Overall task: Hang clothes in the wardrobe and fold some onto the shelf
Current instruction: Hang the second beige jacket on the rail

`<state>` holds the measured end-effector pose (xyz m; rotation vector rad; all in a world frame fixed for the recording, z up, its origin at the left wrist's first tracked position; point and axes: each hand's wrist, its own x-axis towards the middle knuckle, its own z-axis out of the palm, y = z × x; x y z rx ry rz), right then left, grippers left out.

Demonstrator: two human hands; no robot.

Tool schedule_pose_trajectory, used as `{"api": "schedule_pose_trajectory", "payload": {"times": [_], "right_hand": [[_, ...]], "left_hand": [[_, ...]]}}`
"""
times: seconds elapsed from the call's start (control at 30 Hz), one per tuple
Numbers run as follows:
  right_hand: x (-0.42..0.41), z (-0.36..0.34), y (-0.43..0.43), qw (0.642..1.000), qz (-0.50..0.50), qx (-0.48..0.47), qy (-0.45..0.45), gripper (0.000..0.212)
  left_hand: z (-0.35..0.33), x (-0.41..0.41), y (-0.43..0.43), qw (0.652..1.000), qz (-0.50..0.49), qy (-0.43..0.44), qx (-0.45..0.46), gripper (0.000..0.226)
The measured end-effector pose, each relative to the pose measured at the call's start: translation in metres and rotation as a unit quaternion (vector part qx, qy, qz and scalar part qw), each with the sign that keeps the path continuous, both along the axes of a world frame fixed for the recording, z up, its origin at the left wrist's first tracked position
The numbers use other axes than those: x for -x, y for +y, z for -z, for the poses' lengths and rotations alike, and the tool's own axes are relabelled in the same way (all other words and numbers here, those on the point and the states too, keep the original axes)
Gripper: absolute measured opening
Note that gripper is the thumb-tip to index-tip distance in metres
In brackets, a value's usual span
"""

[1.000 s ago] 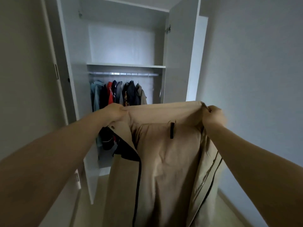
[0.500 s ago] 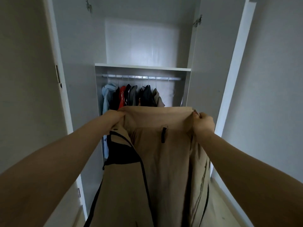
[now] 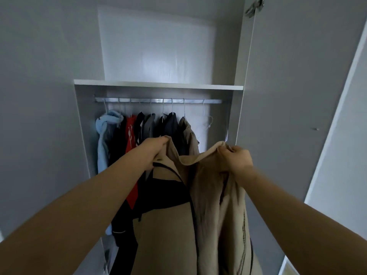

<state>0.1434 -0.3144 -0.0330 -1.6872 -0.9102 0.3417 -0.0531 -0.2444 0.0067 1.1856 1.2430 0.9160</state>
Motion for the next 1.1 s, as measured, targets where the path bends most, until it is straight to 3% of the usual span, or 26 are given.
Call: {"api": "schedule_pose_trajectory", "payload": {"times": [0.07,0.17,0.3,0.47,0.67,0.8,0.97,1.1], "right_hand": [[-0.015,0.005,0.025,1.0,-0.007,0.011,0.013,0.027],[-0.042,0.016,0.064,0.998,-0.022,0.027,0.044,0.016],[-0.08,0.033,0.124,0.996,-0.037,0.028,0.076,0.017],[-0.137,0.047,0.197,0.994,-0.072,0.082,0.032,0.022],[-0.173,0.043,0.271,0.963,-0.18,0.152,0.128,0.032],[-0.176,0.045,0.316,0.953,-0.214,0.155,0.146,0.018],[-0.188,0.055,0.372,0.95,-0.208,0.171,0.159,0.007],[-0.186,0.057,0.429,0.959,-0.178,0.149,0.164,0.013]], "left_hand": [[0.0,-0.019,0.025,1.0,0.008,-0.006,-0.005,0.024],[0.004,-0.048,0.065,0.999,0.013,0.028,-0.014,0.043],[0.013,-0.083,0.119,1.0,0.004,0.031,0.002,0.045],[0.016,-0.131,0.181,0.999,-0.029,0.027,0.013,0.043],[0.022,-0.18,0.241,0.997,-0.037,-0.051,0.043,0.043],[0.04,-0.196,0.271,0.994,-0.049,-0.078,0.066,0.042],[0.041,-0.204,0.317,0.986,-0.063,-0.132,0.075,0.041],[0.039,-0.205,0.356,0.982,-0.049,-0.151,0.102,0.042]]}}
